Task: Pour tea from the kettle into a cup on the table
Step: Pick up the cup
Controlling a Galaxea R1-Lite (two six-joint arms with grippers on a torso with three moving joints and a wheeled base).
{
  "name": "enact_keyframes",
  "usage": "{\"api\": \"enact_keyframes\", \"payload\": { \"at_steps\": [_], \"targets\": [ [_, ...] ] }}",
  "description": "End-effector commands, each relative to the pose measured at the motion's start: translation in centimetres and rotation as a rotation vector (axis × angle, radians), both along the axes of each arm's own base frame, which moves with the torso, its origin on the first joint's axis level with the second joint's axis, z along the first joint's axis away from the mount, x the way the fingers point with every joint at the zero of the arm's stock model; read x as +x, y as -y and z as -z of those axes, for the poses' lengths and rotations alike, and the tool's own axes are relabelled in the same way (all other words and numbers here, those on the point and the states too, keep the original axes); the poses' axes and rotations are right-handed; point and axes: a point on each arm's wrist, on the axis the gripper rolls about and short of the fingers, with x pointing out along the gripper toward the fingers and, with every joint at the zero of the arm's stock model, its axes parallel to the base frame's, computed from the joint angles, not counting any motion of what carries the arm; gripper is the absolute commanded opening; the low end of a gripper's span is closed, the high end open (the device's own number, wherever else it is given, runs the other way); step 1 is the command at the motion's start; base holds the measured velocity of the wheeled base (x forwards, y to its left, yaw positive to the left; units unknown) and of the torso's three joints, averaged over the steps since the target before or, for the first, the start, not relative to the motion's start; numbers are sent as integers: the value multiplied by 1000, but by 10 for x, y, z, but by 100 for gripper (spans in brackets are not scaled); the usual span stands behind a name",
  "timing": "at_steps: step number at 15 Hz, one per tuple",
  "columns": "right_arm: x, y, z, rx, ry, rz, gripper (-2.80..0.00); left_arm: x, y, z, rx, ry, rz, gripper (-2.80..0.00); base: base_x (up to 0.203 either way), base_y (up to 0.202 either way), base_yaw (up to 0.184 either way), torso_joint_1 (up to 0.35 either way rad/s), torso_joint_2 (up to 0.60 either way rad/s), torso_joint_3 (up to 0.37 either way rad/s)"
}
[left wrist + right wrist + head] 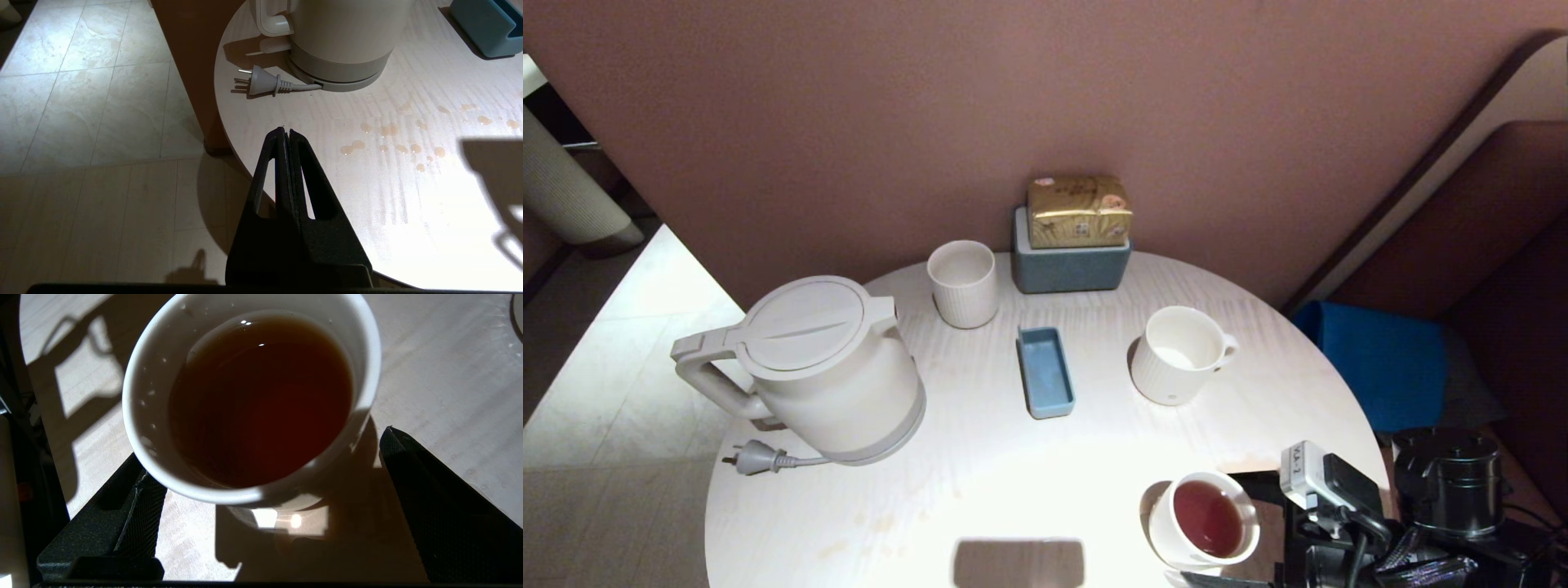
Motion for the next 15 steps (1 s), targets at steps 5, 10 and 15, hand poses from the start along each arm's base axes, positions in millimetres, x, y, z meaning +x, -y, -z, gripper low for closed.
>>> {"api": "enact_keyframes", "payload": {
  "at_steps": [5, 10, 15],
  "targets": [
    [10, -11, 6, -1, -7, -34, 0, 0, 0, 0, 0, 0, 0, -280, 0, 0, 0, 0, 0, 0],
    [10, -13, 4, 18, -20, -30, 0, 0, 0, 0, 0, 0, 0, -280, 0, 0, 0, 0, 0, 0],
    [16, -15, 6, 39, 8, -24, 0, 0, 0, 0, 0, -1, 1, -280, 0, 0, 0, 0, 0, 0]
  ]
}}
